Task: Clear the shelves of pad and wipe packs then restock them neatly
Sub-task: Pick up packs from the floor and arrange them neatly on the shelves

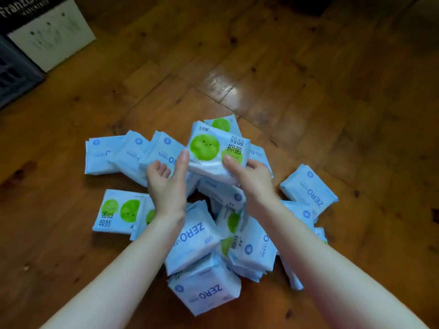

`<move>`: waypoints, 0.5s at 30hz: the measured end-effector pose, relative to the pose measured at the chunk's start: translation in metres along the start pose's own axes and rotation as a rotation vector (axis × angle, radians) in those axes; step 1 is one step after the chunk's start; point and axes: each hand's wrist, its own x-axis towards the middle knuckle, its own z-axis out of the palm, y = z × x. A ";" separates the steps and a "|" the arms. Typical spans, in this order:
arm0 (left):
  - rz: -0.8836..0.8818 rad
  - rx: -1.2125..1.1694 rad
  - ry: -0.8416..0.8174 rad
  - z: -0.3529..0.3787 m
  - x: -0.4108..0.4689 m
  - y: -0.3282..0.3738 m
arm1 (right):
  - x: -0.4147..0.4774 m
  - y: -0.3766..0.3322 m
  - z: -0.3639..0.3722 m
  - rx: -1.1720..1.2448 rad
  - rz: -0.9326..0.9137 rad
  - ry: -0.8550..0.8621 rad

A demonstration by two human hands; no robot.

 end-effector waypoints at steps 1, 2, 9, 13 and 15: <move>-0.044 -0.123 -0.055 0.007 -0.004 0.003 | -0.005 -0.005 -0.001 0.050 -0.012 -0.069; -0.084 -0.260 -0.115 0.013 -0.009 0.006 | -0.008 -0.009 -0.002 0.056 -0.030 -0.142; -0.159 -0.456 -0.206 0.005 -0.021 0.023 | 0.030 -0.019 -0.052 -0.296 -0.180 0.110; -0.201 -0.316 -0.274 -0.014 -0.025 0.020 | 0.069 -0.002 -0.071 -0.557 0.048 0.177; -0.197 -0.294 -0.292 -0.020 -0.025 0.021 | 0.078 0.007 -0.069 -0.563 0.121 0.138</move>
